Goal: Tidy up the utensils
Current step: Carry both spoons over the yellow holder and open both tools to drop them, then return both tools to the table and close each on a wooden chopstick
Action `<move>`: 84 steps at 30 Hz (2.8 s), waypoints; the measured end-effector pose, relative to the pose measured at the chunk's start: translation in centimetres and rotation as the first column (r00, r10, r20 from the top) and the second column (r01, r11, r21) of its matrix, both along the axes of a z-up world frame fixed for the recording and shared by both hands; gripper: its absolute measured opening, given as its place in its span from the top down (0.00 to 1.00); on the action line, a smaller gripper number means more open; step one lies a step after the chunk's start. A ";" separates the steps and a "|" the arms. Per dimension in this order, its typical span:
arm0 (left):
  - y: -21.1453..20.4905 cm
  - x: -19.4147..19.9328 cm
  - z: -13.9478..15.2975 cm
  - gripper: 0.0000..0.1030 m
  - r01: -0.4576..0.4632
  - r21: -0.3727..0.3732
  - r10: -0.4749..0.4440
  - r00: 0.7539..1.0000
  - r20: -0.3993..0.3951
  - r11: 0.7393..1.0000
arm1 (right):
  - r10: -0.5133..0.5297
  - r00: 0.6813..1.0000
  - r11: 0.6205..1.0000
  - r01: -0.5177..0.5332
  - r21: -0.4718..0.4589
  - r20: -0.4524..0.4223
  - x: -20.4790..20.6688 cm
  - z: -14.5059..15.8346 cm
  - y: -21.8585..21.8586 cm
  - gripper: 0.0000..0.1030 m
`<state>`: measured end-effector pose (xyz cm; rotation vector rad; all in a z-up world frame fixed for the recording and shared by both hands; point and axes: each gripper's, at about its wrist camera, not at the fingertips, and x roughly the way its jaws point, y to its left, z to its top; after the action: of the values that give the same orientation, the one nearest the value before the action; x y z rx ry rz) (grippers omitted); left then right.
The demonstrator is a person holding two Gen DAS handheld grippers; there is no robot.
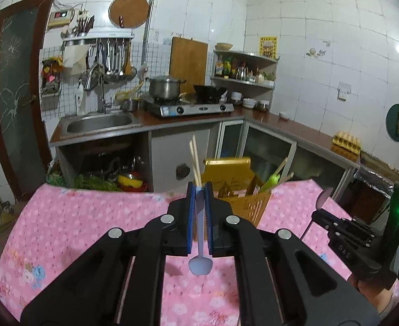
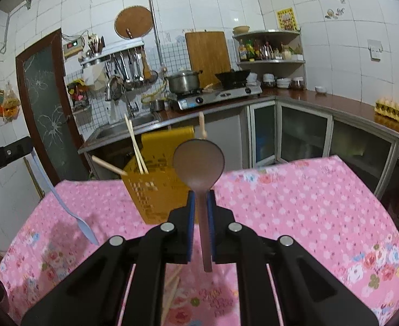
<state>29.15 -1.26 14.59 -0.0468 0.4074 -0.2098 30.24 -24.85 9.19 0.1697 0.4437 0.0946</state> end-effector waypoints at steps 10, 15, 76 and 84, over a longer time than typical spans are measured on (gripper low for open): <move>-2.7 2.7 5.2 0.94 0.014 -0.008 -0.013 0.994 0.109 1.000 | 0.034 0.991 0.999 -0.034 -0.003 0.129 2.6 6.7 1.1 0.91; -4.1 5.5 6.5 0.94 -0.004 0.004 0.003 0.989 0.150 1.000 | 0.040 0.980 0.999 -0.037 -0.018 0.195 4.7 9.4 1.6 0.91; 4.1 2.4 -8.8 0.07 -0.012 0.054 0.021 0.984 -0.175 0.998 | -0.071 0.980 0.990 0.047 -0.130 -0.188 1.2 -4.6 0.8 0.45; 4.3 3.4 -13.8 0.05 0.018 0.073 0.002 0.962 -0.272 0.997 | -0.079 0.951 0.990 0.039 -0.138 -0.300 0.5 -9.9 3.3 0.45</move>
<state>32.52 3.01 0.82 -0.0001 0.6897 -0.1966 30.70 -21.58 -0.66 0.0676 0.7514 -0.0208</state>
